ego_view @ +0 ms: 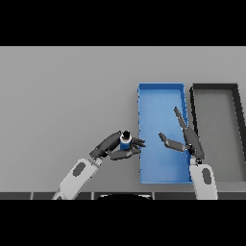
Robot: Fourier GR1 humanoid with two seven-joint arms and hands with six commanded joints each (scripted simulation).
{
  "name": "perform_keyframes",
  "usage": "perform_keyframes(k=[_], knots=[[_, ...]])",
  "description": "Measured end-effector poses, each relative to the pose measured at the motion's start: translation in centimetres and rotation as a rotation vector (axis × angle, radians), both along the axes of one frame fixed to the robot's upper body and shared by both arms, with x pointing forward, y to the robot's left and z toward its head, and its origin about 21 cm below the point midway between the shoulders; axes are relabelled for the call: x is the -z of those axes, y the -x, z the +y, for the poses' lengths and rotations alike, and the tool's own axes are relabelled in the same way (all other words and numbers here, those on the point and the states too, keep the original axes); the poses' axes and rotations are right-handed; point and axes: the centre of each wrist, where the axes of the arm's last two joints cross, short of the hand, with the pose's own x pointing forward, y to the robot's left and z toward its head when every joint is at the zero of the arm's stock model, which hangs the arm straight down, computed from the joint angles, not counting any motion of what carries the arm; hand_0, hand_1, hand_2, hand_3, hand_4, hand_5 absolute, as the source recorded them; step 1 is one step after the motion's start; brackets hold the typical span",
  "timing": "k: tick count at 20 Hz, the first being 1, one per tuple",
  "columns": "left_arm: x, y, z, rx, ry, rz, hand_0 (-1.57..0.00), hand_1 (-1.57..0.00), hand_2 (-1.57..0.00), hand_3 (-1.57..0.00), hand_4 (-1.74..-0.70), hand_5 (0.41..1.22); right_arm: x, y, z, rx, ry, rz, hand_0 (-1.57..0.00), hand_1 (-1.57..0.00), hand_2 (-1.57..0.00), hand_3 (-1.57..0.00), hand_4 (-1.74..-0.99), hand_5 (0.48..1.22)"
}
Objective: Pick up the blue pipe and place it into the blue bin.
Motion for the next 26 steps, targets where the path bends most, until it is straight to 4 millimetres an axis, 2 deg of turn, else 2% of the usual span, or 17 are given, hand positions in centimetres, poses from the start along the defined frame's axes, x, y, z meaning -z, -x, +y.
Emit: perform_keyframes(k=[2,4,7,10,13,16,17,19,24,26], knots=[[0.0,0.1,-0.2,-0.003,-0.009,-0.003,-1.57,-1.57,-1.57,-1.57,-1.47,1.221,-0.1,-0.5,0.1,-0.008,-0.003,-0.005,0.0,-0.01,0.0,0.0,-1.194,0.572],[0.2,-0.1,-0.1,-0.006,-0.002,-0.01,-1.57,-1.57,-1.57,-1.57,-1.47,1.221,-0.5,-0.5,-0.1,-0.054,-0.063,-0.047,0.0,-0.02,-0.03,0.0,-1.166,0.571],[0.0,0.1,0.6,0.002,-0.004,-0.024,-1.57,-1.57,-1.57,-1.57,-1.47,1.221,-3.3,-1.1,-0.8,-0.178,-0.191,-0.149,0.0,-0.01,-0.02,0.0,-1.169,0.597],[0.1,-0.1,0.5,-0.007,-0.028,-0.016,-1.57,-1.57,-1.57,-1.57,-1.47,1.221,-7.1,-1.6,-1.0,-0.317,-0.16,-0.158,0.0,0.0,-0.01,0.0,-1.171,0.579],[0.2,-0.5,0.7,-0.008,-0.039,-0.016,-1.57,-1.57,-1.57,-1.57,-1.47,1.221,-10.2,-1.3,0.8,-0.473,-0.12,-0.144,0.0,0.0,0.0,0.0,-1.194,0.543],[-0.3,-0.2,0.4,-0.004,-0.036,-0.023,-1.57,-1.57,-1.57,-1.57,-1.47,1.221,-12.3,-0.8,1.8,-0.598,-0.043,-0.157,0.0,0.0,0.0,0.0,-1.23,0.531],[-0.5,-0.3,0.6,-0.005,-0.034,-0.036,-1.57,-1.57,-1.57,-1.57,-1.47,1.221,-13.0,-0.9,2.7,-0.642,-0.036,-0.159,0.0,0.0,0.0,0.0,-1.246,0.526],[-0.3,-0.2,0.3,0.003,-0.043,-0.037,-1.57,-1.57,-1.57,-1.57,-1.47,1.221,-13.9,-0.9,3.5,-0.692,-0.011,-0.146,0.0,0.0,0.0,0.0,-1.249,0.524],[-0.3,-0.3,0.5,0.001,-0.039,-0.028,-1.57,-1.57,-1.57,-1.57,-1.48,1.221,-14.4,-1.1,5.9,-0.807,-0.008,-0.078,0.0,0.0,0.0,0.0,-1.22,0.525],[-0.6,-0.3,0.6,0.009,-0.036,-0.03,-1.57,-1.57,-1.57,-1.57,-1.47,1.221,-14.7,-1.8,7.1,-0.834,0.031,-0.062,0.0,0.0,0.0,0.0,-1.209,0.517]])
